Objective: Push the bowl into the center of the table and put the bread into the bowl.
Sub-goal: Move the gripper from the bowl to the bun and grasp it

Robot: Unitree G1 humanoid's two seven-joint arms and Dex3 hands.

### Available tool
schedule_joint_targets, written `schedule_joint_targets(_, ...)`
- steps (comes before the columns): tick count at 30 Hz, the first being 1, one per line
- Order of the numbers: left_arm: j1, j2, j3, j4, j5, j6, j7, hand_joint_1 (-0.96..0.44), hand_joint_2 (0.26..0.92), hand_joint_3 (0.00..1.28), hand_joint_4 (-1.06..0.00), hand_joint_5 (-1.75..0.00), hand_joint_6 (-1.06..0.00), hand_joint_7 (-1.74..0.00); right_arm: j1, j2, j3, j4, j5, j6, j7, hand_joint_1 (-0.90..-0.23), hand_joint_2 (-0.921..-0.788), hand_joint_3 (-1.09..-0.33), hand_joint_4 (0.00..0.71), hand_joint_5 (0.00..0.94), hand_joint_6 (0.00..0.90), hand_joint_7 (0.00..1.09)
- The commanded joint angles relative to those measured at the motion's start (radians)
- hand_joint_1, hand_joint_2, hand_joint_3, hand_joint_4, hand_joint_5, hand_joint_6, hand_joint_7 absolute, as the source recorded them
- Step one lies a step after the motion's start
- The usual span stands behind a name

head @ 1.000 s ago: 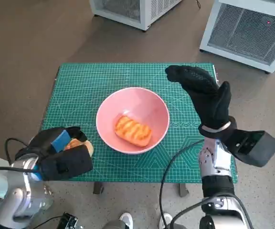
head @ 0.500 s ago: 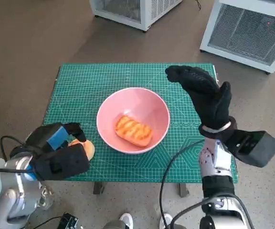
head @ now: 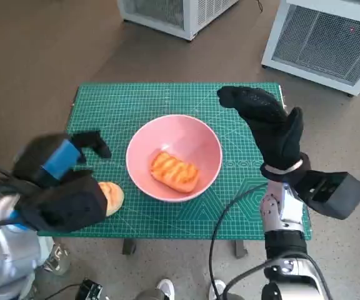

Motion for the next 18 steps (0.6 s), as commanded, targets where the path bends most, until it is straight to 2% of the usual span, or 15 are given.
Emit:
schedule_joint_targets(1,-0.047,-0.011,0.036,-0.073,-0.014,-0.004,-0.003,0.0,0.882,0.05,-0.8,-1.02,-0.71,-1.11,0.027,0.003,0.002,-0.001,-0.003,0.002,-0.004,-0.696,-0.921,-0.725,0.179,0.001,-0.001,0.6)
schedule_joint_targets(10,-0.038,-0.037,0.071,-0.125,-0.022,-0.038,0.021,0.0,0.88,0.05,-0.82,-1.02,-0.71,-1.09,0.045,0.004,0.004,-0.019,-0.011,-0.001,-0.016,-0.699,-0.921,-0.726,0.181,0.002,-0.001,0.61)
schedule_joint_targets(13,-0.014,-0.035,0.081,-0.16,-0.034,0.003,-0.029,0.0,0.891,0.05,-0.81,-1.07,-0.68,-1.08,0.053,0.004,0.006,-0.028,-0.014,-0.003,-0.021,-0.697,-0.921,-0.727,0.181,0.002,-0.001,0.61)
schedule_joint_targets(14,-0.007,-0.031,0.084,-0.173,-0.038,0.022,-0.051,0.02,0.87,0.05,-0.74,-0.97,-0.61,-0.99,0.056,0.004,0.006,-0.032,-0.015,-0.003,-0.022,-0.696,-0.921,-0.727,0.181,0.002,-0.001,0.61)
schedule_joint_targets(15,0.003,-0.02,0.086,-0.195,-0.045,0.052,-0.086,0.05,0.837,0.04,-0.68,-0.77,-0.55,-0.8,0.059,0.003,0.007,-0.036,-0.014,-0.002,-0.024,-0.696,-0.921,-0.727,0.182,0.002,-0.001,0.61)
schedule_joint_targets(16,0.011,-0.012,0.088,-0.212,-0.049,0.073,-0.112,0.04,0.786,0.03,-0.46,-0.52,-0.43,-0.59,0.062,0.003,0.007,-0.04,-0.014,-0.001,-0.025,-0.696,-0.921,-0.727,0.183,0.003,-0.001,0.61)
schedule_joint_targets(18,0.029,0.008,0.094,-0.25,-0.061,0.115,-0.166,-0.01,0.722,0.02,-0.21,-0.22,-0.31,-0.31,0.069,0.002,0.009,-0.049,-0.017,-0.002,-0.03,-0.697,-0.921,-0.725,0.184,0.003,-0.001,0.61)
